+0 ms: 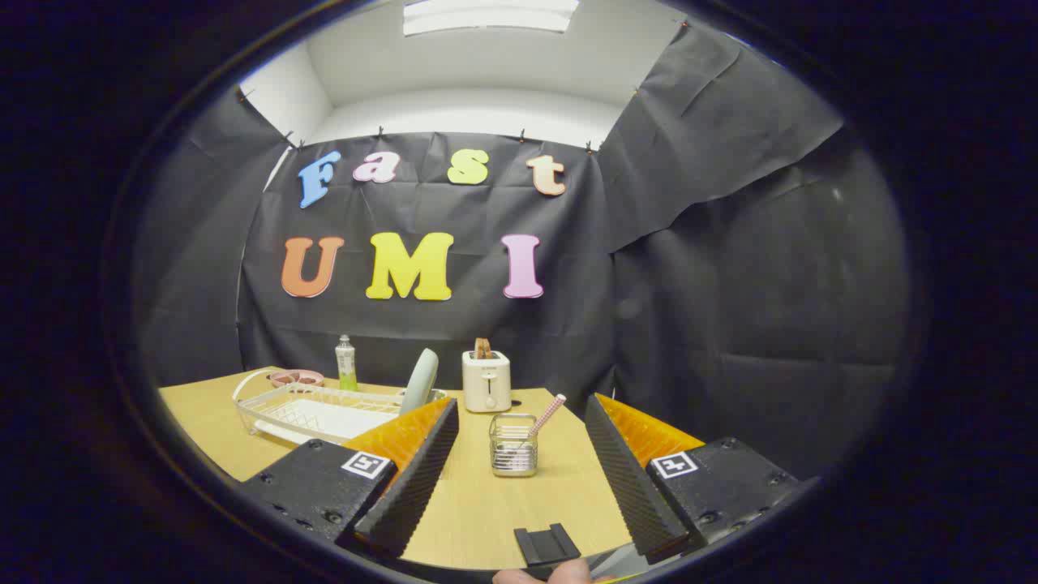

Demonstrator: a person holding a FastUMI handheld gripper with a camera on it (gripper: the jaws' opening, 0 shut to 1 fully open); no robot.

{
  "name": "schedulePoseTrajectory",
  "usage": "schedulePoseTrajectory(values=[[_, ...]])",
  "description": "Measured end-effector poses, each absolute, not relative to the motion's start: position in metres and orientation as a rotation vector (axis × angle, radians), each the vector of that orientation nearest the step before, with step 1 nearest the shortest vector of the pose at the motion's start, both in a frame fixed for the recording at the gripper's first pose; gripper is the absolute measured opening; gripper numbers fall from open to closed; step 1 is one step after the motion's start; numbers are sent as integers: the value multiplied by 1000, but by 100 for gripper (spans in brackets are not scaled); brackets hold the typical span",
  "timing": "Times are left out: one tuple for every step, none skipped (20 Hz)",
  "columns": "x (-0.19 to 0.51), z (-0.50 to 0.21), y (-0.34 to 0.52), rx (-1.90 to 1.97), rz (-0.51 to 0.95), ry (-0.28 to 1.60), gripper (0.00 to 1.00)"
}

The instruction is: Take the plate from the dish rack, then take the spoon from the basket and place it into the plate.

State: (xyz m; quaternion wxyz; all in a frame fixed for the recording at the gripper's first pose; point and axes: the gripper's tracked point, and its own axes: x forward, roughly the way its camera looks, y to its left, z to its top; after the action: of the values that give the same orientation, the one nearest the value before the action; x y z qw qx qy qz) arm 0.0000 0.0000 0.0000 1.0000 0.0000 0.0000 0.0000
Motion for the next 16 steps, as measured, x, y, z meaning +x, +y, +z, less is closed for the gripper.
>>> schedulePoseTrajectory(values=[[0, -2, 3, 3, 9, 8, 100], [1, -4, 6, 1, 18, 14, 100], [1, -4, 8, -7, 24, 15, 100], [2, -5, 7, -14, 24, 14, 100], [1, -3, 6, -17, 23, 8, 100], [1, -2, 6, -17, 21, 1, 100], [2, -1, 5, -15, 19, -2, 100], [1, -1, 4, -17, 14, -6, 100], [0, 1, 3, -23, 6, -12, 100], [-1, 3, 1, -26, -2, -20, 100], [-3, 5, 0, -24, -4, -26, 100], [-4, 5, 2, -19, -2, -29, 100], [-5, 5, 4, -16, 2, -28, 100], [-4, 4, 5, -19, 6, -28, 100], [-3, 4, 5, -34, 2, -26, 100], [-2, 4, 4, -48, -2, -27, 100]])
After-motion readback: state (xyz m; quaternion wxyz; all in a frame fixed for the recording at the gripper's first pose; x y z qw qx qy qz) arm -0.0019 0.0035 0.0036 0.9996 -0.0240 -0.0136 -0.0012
